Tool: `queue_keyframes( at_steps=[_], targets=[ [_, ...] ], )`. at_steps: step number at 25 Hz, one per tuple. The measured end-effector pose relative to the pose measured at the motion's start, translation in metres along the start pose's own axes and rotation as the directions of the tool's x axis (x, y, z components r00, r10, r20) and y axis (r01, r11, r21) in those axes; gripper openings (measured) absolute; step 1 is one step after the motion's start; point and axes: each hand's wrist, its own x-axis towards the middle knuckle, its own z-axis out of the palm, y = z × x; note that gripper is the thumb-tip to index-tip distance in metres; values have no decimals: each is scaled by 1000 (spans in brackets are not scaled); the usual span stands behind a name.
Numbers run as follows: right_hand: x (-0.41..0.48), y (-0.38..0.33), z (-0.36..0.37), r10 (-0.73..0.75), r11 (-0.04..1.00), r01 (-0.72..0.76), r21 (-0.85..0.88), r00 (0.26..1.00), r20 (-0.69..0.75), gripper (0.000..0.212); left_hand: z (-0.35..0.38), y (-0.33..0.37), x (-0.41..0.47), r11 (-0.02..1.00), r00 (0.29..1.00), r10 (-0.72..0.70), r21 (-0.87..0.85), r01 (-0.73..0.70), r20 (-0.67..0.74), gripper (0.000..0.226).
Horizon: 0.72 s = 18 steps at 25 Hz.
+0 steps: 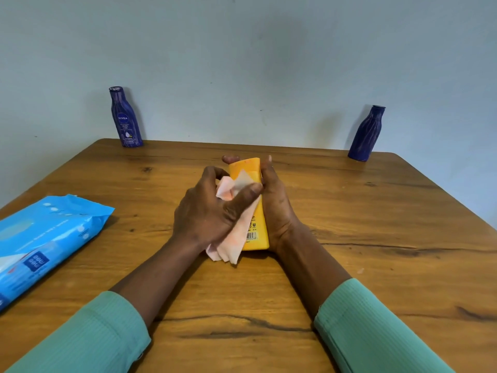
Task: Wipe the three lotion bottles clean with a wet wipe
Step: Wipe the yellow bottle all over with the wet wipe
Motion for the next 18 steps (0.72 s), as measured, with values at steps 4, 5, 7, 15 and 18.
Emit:
queue_keyframes(
  at_steps=[4, 5, 7, 15, 18],
  targets=[
    [0, 0, 8, 32, 997, -31, -66, 999, 23, 64, 2, 2, 5, 984, 990, -128, -135, 120, -55, 83],
    [1, 0, 10, 47, 996, -45, -76, 999, 21, 63, 2, 2, 6, 978, 985, -157, -153, 145, -67, 83],
    [0, 0, 12, 58, 994, -57, -95, 998, 4, 63, 2, 4, 5, 974, 980, -180, -154, 167, -81, 86],
    [0, -2, 5, 32, 993, -35, -115, 999, -27, 62, 6, -2, -2, 964, 998, -54, -260, 56, 13, 58],
    [5, 6, 13, 25, 985, -28, -168, 999, -21, 62, 5, 10, 0, 937, 970, -213, -308, 168, -118, 58]
  ],
)
